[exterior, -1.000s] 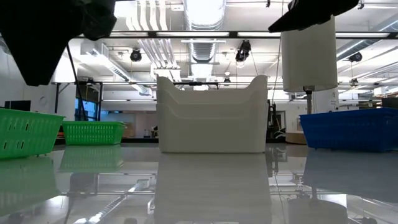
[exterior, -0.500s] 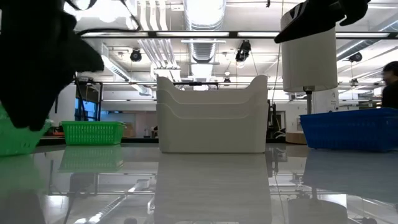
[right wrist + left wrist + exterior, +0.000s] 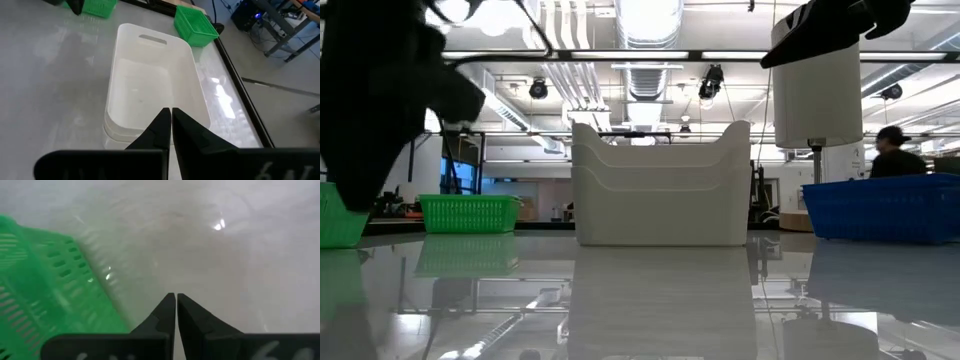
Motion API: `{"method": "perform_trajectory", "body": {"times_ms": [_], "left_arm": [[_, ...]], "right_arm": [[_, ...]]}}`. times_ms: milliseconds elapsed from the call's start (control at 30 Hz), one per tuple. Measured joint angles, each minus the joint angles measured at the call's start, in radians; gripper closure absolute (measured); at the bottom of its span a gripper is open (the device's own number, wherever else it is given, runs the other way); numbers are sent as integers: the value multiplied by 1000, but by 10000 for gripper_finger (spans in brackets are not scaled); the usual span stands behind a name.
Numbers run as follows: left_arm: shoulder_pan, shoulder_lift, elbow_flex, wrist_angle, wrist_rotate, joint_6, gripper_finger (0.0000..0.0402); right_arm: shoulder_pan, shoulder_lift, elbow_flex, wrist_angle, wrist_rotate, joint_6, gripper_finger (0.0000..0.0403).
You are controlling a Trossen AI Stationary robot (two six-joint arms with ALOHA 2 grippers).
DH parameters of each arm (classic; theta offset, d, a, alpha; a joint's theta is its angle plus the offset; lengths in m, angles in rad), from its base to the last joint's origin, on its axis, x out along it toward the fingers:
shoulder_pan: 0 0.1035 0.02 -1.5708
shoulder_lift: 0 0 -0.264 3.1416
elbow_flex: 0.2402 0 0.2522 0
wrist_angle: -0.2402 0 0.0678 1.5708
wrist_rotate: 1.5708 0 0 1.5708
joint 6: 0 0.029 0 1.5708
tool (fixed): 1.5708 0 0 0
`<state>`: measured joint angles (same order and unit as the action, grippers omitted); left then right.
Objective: Stack baskets by color
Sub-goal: Stack the bottom green bin on the top green bins
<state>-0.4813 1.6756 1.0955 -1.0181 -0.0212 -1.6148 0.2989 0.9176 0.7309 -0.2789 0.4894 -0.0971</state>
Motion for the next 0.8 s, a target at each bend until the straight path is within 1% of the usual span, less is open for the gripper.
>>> {"method": "perform_trajectory", "body": {"times_ms": [133,233,300,367,433,500,533,567,600,633,667,700,733,800], "left_arm": [[14,-39,96,-130,14,126,401],[26,-69,186,-227,12,290,401],[36,-90,242,-266,-11,486,401],[48,-104,280,-280,-68,740,402],[66,-120,297,-285,-145,1006,402],[92,-141,296,-318,-257,1276,402],[108,-154,288,-332,-321,1375,402],[129,-168,281,-351,-370,1444,402],[160,-178,276,-364,-391,1477,402],[197,-189,275,-368,-380,1475,402],[235,-201,275,-361,-342,1416,402],[272,-210,275,-355,-290,1296,402],[306,-219,275,-353,-241,1120,402],[353,-226,264,-353,-150,684,402]], "right_arm": [[0,0,0,0,0,0,394],[0,0,0,0,0,2,394],[0,0,0,0,0,7,394],[0,0,0,0,0,7,394],[0,0,0,0,0,7,394],[0,0,0,0,0,7,394],[0,0,0,0,0,8,394],[0,0,0,-1,0,8,394],[0,0,0,-1,0,8,394],[0,0,0,-1,0,9,394],[0,0,0,-1,0,15,394],[0,0,-1,-1,0,21,394],[0,0,-1,-1,0,25,394],[0,0,-1,-6,0,34,394]]}}
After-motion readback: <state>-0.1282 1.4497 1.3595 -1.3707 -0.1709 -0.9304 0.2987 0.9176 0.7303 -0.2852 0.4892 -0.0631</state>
